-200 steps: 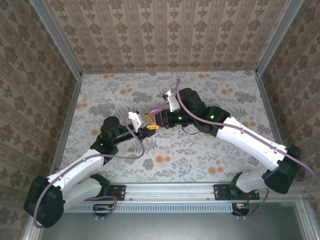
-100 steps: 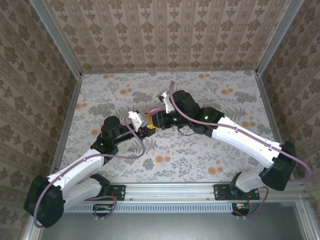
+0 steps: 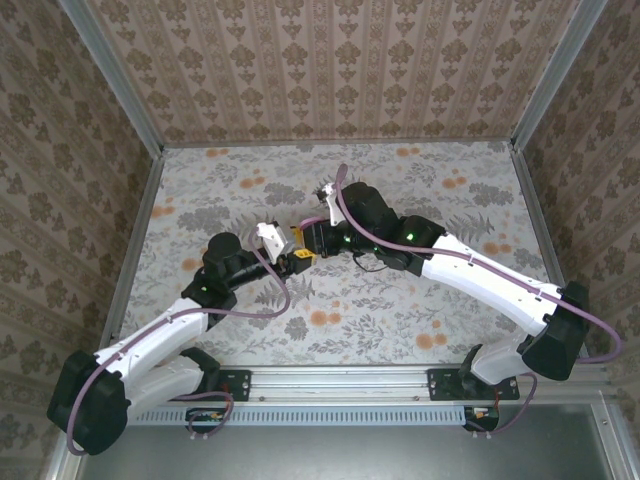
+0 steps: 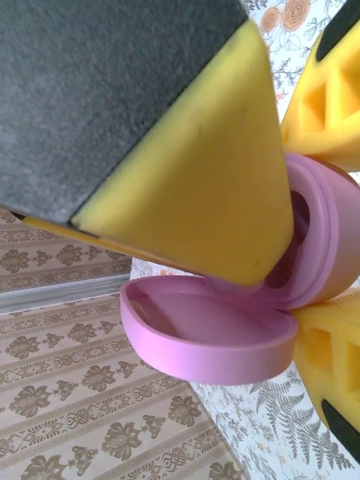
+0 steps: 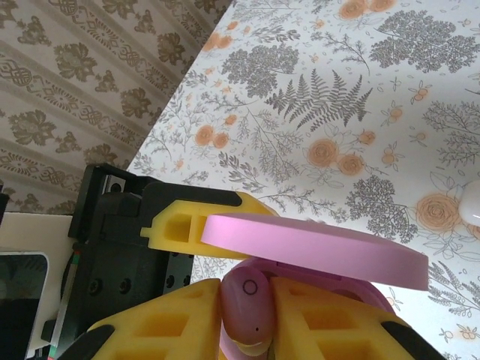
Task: Insert the wireless bluetooth earbuds into the charging case
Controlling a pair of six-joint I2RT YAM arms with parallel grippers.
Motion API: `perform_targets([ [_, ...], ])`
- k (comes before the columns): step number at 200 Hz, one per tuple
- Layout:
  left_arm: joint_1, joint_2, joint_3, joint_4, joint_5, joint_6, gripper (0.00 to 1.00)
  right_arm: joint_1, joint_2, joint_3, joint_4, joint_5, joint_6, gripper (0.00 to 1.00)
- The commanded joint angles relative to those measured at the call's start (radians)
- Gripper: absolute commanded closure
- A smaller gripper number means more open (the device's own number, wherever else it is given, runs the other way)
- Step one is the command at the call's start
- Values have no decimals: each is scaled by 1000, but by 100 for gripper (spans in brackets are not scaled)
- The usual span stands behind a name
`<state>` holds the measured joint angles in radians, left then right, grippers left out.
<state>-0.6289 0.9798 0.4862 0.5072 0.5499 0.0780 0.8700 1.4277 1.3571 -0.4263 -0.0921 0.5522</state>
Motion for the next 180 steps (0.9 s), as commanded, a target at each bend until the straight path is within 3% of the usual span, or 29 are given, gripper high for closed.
perform_targets([
  [1,-8,-3,32,54,-1,-29,62,12,15,16,25,4,-6,74],
  [102,-8,-10,29,57,-31,-33,62,17,5,11,-15,-12,-21,73],
  [180,-8,-25,22,55,-35,-29,62,9,6,28,-71,74,11,70],
])
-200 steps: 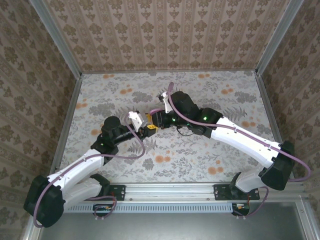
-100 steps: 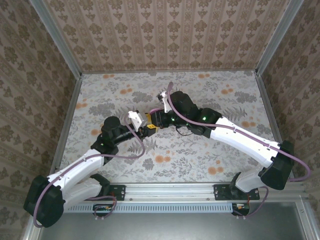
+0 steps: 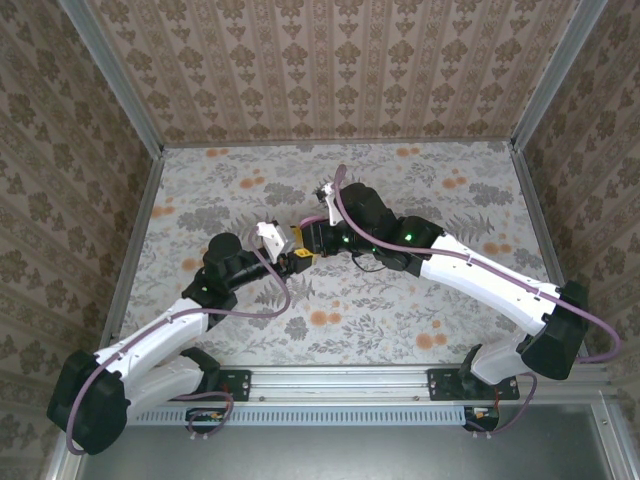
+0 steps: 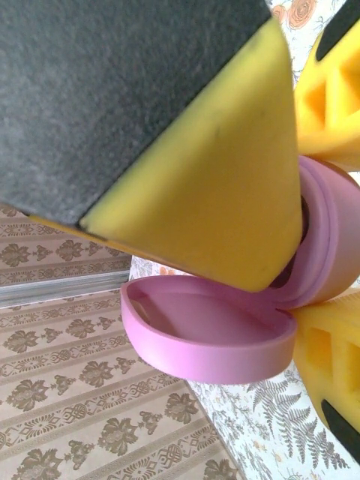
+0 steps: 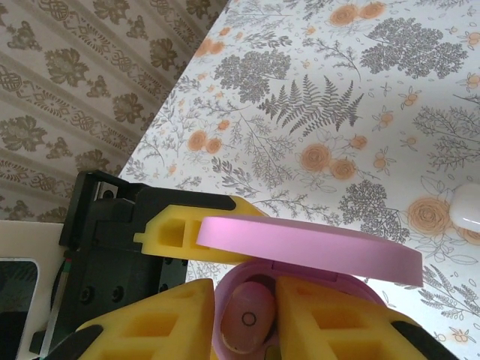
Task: Insert the wireless bluetooth earbuds into the charging case
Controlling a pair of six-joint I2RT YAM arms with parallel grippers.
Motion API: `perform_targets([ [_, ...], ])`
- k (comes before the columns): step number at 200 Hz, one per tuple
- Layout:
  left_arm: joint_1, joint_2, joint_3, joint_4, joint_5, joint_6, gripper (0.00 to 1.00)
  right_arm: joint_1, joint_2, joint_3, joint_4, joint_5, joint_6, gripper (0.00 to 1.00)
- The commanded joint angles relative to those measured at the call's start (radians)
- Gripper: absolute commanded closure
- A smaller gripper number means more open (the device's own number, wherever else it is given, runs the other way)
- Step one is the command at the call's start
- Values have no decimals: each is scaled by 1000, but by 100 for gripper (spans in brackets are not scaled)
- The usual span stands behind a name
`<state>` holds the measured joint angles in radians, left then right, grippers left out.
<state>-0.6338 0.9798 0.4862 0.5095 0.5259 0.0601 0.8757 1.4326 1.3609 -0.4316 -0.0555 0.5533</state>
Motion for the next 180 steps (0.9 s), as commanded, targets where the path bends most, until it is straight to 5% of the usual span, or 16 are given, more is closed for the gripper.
perform_targets([
  [1,-3,-25,21,52,-11,-11,62,4,1,24,-65,36,10,70],
  [180,-3,-19,23,51,0,-2,62,-8,-34,25,-42,-15,28,69],
])
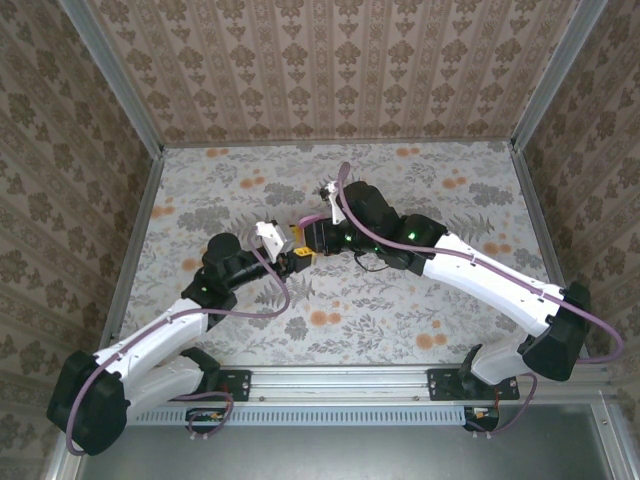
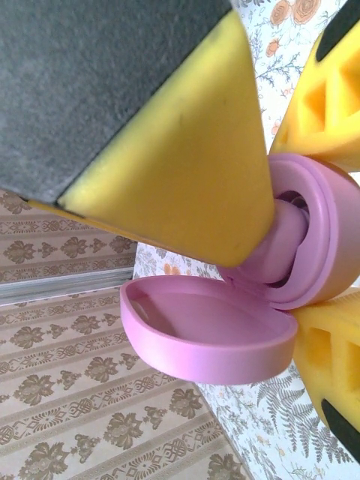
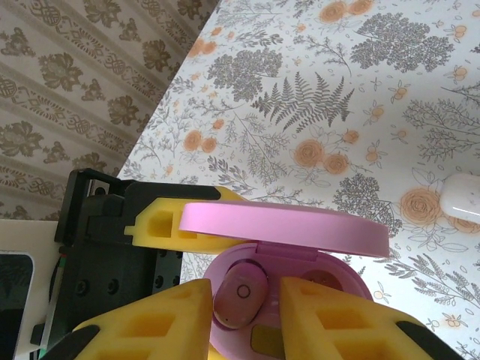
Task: Insert the wireless bluetooth earbuds into the charging case
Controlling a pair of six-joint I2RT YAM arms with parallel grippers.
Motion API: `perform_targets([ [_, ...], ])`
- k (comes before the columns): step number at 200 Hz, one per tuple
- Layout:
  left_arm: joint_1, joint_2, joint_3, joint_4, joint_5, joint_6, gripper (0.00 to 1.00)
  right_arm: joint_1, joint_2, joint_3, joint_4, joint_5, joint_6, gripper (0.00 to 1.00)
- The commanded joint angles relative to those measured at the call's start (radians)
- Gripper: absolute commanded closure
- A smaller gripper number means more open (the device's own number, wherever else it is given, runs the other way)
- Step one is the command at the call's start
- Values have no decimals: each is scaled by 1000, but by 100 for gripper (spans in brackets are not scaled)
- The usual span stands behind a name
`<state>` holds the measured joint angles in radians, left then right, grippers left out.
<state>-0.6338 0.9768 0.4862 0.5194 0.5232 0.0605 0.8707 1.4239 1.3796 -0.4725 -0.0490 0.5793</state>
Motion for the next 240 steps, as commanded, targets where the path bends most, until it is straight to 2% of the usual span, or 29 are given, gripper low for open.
perform_targets([
  [1,-3,-15,23,41,2,-2,62,-3,-25,6,0,-23,1,69],
  [11,-3,-15,23,41,0,-2,62,-4,-25,8,3,-44,-2,72],
  [32,-3,-15,23,41,1,-2,62,-4,-25,14,-7,-47,-1,68],
  [54,-3,-16,23,42,0,0,62,-5,-48,12,-28,9,3,69],
  [98,-2,-13,17,43,2,18,63,-32,-102,-21,46,-27,42,72],
  [127,-3,-16,17,45,3,19,63,-32,-74,20,-4,-39,41,73],
  [196,-4,-19,9,62,14,39,63,-32,38,62,-33,-151,45,75],
  [240,-4,-17,12,57,10,44,63,-25,23,57,-4,-171,38,74],
])
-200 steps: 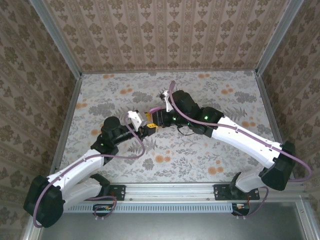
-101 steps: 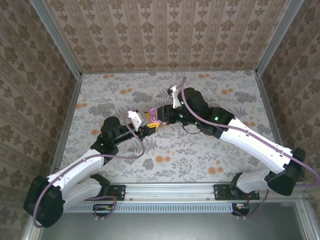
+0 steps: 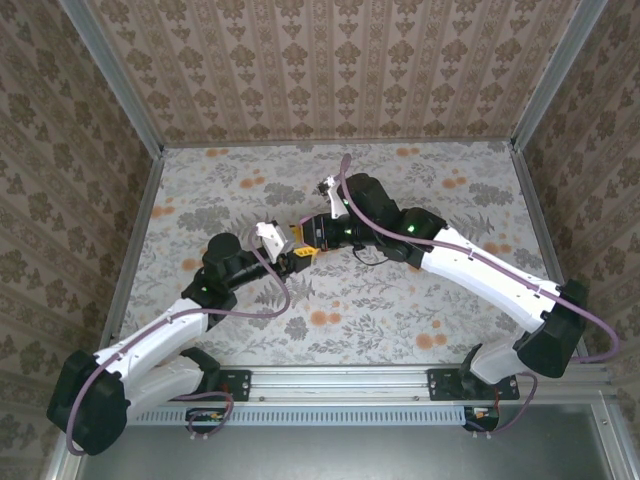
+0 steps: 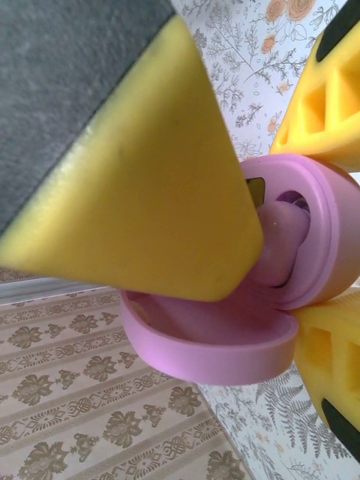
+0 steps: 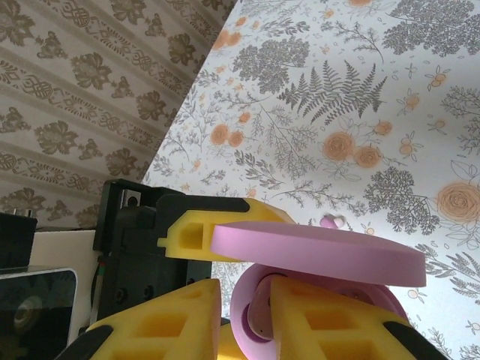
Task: Insert the wireless bluetooth earbuds into the charging case
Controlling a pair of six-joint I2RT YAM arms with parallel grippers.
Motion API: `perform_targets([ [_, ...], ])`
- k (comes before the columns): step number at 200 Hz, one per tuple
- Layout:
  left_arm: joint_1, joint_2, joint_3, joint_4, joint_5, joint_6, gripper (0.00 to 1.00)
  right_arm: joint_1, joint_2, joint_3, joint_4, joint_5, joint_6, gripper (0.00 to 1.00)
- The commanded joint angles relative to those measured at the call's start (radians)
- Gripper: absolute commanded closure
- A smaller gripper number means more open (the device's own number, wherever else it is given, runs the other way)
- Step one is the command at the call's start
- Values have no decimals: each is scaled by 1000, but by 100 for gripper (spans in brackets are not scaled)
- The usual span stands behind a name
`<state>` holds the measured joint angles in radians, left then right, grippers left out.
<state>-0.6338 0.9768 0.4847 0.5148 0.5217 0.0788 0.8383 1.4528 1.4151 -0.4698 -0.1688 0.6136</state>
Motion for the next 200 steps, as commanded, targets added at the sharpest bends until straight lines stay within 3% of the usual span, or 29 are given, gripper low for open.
perform_targets([
  [1,-4,-17,15,62,12,25,63,7,-8,21,-6,-53,2,74],
  [16,-4,-14,16,62,11,26,63,8,-19,14,11,-67,-13,72],
  [44,-4,-19,12,56,-1,32,63,11,-54,21,-82,123,-11,70],
  [57,-3,-20,12,54,-3,38,63,11,-54,40,-141,155,-22,68],
  [200,-6,-24,17,43,6,55,63,39,50,107,-131,22,-39,79],
])
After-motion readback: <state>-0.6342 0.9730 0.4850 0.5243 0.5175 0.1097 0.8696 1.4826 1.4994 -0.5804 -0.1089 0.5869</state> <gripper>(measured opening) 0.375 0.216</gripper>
